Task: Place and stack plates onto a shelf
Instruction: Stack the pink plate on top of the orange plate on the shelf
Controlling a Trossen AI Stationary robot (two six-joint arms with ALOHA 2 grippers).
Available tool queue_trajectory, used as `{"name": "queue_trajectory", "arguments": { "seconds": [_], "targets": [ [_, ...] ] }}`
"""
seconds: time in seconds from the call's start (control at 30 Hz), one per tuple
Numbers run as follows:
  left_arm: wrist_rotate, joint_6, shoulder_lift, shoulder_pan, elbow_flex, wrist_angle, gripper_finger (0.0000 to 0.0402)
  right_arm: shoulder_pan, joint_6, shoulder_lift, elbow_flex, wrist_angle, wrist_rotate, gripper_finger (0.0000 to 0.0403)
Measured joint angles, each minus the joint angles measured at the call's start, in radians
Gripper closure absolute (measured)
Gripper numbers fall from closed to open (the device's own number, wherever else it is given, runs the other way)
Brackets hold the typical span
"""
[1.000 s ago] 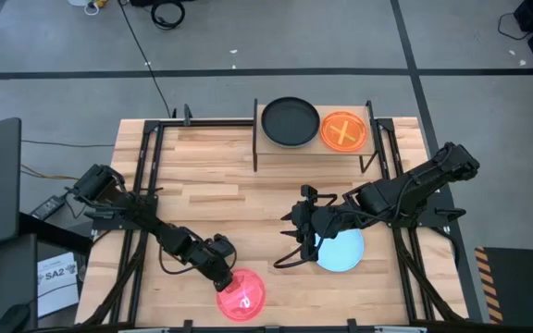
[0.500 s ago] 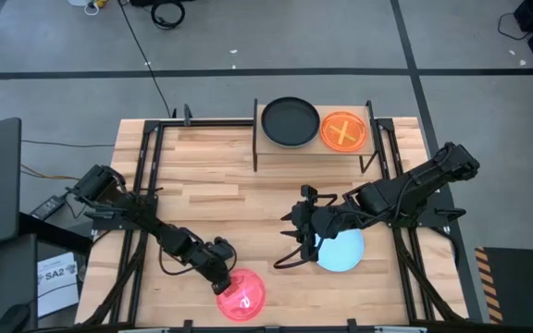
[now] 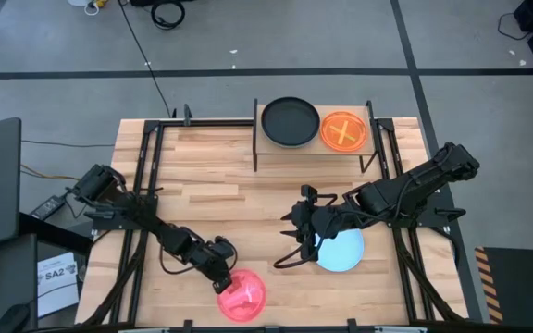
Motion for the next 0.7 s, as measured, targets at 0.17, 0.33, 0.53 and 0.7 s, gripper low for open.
{"name": "queue_trajectory", "arguments": {
  "seconds": [0.17,0.33,0.53,0.7],
  "targets": [
    [0.005,0.059,-0.024,0.038,0.000,-0.011,0.0394,-0.017,-0.006,0.000,0.000,0.000,0.002,0.0233],
    [0.000,0.228,-0.082,0.126,0.000,-0.022,0.0395,-0.051,-0.008,0.000,0.000,0.000,0.003,0.0233],
    [-0.004,0.449,-0.153,0.289,0.000,-0.036,0.0395,-0.121,-0.056,0.000,0.000,0.000,0.003,0.0233],
    [-0.009,0.559,-0.193,0.426,0.000,-0.035,0.0395,-0.197,-0.132,0.000,0.000,0.008,0.003,0.0233]
  ]
}}
